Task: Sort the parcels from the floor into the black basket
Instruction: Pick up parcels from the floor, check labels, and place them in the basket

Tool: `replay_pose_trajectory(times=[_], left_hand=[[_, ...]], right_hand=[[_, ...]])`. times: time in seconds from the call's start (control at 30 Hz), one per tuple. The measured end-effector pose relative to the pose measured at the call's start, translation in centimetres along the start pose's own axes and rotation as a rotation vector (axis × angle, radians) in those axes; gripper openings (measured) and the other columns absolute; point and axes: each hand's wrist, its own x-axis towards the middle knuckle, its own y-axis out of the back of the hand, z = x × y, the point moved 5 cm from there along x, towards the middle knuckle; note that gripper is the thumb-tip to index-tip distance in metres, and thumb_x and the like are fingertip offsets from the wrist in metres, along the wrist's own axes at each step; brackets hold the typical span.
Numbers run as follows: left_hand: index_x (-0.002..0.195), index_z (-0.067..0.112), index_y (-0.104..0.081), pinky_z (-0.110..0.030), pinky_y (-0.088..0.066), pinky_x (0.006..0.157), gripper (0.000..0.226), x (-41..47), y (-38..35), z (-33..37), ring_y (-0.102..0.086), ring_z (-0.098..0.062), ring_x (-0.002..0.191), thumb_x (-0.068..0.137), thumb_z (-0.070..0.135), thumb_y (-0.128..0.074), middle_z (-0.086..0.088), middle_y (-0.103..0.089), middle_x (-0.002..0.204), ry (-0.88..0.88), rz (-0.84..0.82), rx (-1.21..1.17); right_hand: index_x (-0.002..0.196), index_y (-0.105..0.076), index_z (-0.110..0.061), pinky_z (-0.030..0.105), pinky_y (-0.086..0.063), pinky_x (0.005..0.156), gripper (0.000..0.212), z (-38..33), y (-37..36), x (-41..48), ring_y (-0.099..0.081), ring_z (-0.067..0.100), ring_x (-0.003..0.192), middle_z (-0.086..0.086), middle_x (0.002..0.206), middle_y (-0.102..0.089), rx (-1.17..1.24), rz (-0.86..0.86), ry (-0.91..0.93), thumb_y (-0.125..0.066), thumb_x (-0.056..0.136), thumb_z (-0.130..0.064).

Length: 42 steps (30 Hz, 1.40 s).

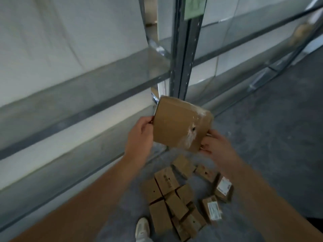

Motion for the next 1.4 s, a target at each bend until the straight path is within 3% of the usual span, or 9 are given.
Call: replay_pose_trajectory(times=[0.13,0.23,0.43,0.6,0.73,0.9,1.03,1.13,1.4], left_hand=[[0.108,0.022,-0.071,-0.019,-0.048,0.086,0.032,-5.0,6.0,9.8,-0.063,-0.007,0.099,0.096,0.013,-0.043,0.009,-0.070,0.106,-0.128,0.179,-0.086],[0.112,0.018,-0.069,-0.038,-0.052,0.097,0.031,-8.7,10.5,15.3,-0.064,-0.015,0.102,0.099,0.011,-0.041,0.002,-0.070,0.107,-0.213,0.270,-0.184],[0.124,0.016,-0.063,-0.033,-0.054,0.097,0.034,-15.2,20.6,21.0,-0.066,-0.019,0.104,0.102,0.012,-0.037,-0.011,-0.069,0.109,-0.259,0.474,-0.393],[0.102,0.023,-0.072,-0.044,-0.054,0.097,0.028,-19.6,29.2,21.3,-0.068,-0.017,0.099,0.101,0.035,-0.048,-0.003,-0.072,0.105,-0.241,0.578,-0.357],[0.094,0.021,-0.073,-0.039,-0.058,0.089,0.038,-23.7,36.2,20.5,-0.069,-0.017,0.097,0.097,0.051,-0.050,-0.001,-0.074,0.097,-0.243,0.641,-0.388],[0.098,0.027,-0.062,-0.038,-0.058,0.084,0.040,-28.6,45.4,16.9,-0.063,-0.021,0.100,0.090,0.064,-0.047,-0.002,-0.065,0.107,-0.109,0.691,-0.411],[0.107,0.024,-0.062,-0.047,-0.054,0.095,0.044,-32.7,52.3,14.0,-0.064,-0.024,0.102,0.089,0.062,-0.053,-0.004,-0.066,0.109,-0.078,0.810,-0.458],[0.114,0.024,-0.062,-0.046,-0.055,0.095,0.046,-35.2,55.7,12.1,-0.064,-0.021,0.103,0.085,0.060,-0.057,-0.004,-0.064,0.114,-0.103,0.844,-0.472],[0.122,0.025,-0.057,-0.048,-0.054,0.096,0.048,-41.1,63.6,6.6,-0.064,-0.020,0.109,0.082,0.051,-0.066,0.000,-0.065,0.118,-0.169,0.877,-0.458]], right_hand=[[0.099,-0.072,-0.024,0.035,-0.055,0.091,0.015,-9.8,2.3,-6.0,-0.070,0.017,0.095,0.002,0.106,-0.074,0.073,0.066,0.178,-0.057,0.096,-0.027],[0.114,-0.069,-0.019,0.039,-0.056,0.090,0.039,-15.7,1.4,-10.4,-0.070,0.020,0.096,0.001,0.105,-0.074,0.049,0.013,0.308,-0.054,0.095,-0.050],[0.120,-0.062,-0.027,0.048,-0.054,0.092,0.063,-23.2,-5.1,-18.1,-0.065,0.025,0.105,0.002,0.113,-0.069,0.121,-0.263,0.377,-0.039,0.084,-0.074],[0.122,-0.061,-0.025,0.048,-0.056,0.091,0.060,-26.8,-12.7,-23.2,-0.064,0.025,0.110,-0.001,0.119,-0.068,0.106,-0.482,0.439,-0.058,0.082,-0.069],[0.113,-0.057,-0.010,0.051,-0.056,0.090,0.050,-28.4,-19.7,-27.3,-0.067,0.026,0.109,0.005,0.117,-0.070,0.113,-0.700,0.501,-0.066,0.085,-0.050],[0.138,-0.052,-0.034,0.042,-0.051,0.101,0.059,-27.7,-29.4,-33.0,-0.061,0.015,0.120,-0.008,0.133,-0.060,-0.174,-1.037,0.608,-0.071,0.083,-0.041],[0.136,-0.055,-0.035,0.036,-0.053,0.098,0.053,-26.7,-36.3,-37.9,-0.058,0.011,0.123,-0.015,0.135,-0.058,-0.219,-1.115,0.665,-0.069,0.085,-0.039],[0.134,-0.057,-0.037,0.049,-0.049,0.102,0.044,-25.5,-41.2,-41.0,-0.051,0.012,0.128,-0.016,0.138,-0.056,-0.190,-1.149,0.636,-0.049,0.094,-0.053],[0.132,-0.044,-0.045,0.057,-0.055,0.089,0.048,-21.4,-52.8,-48.5,-0.054,0.029,0.124,-0.010,0.138,-0.051,-0.207,-1.195,0.545,-0.044,0.087,-0.064]])
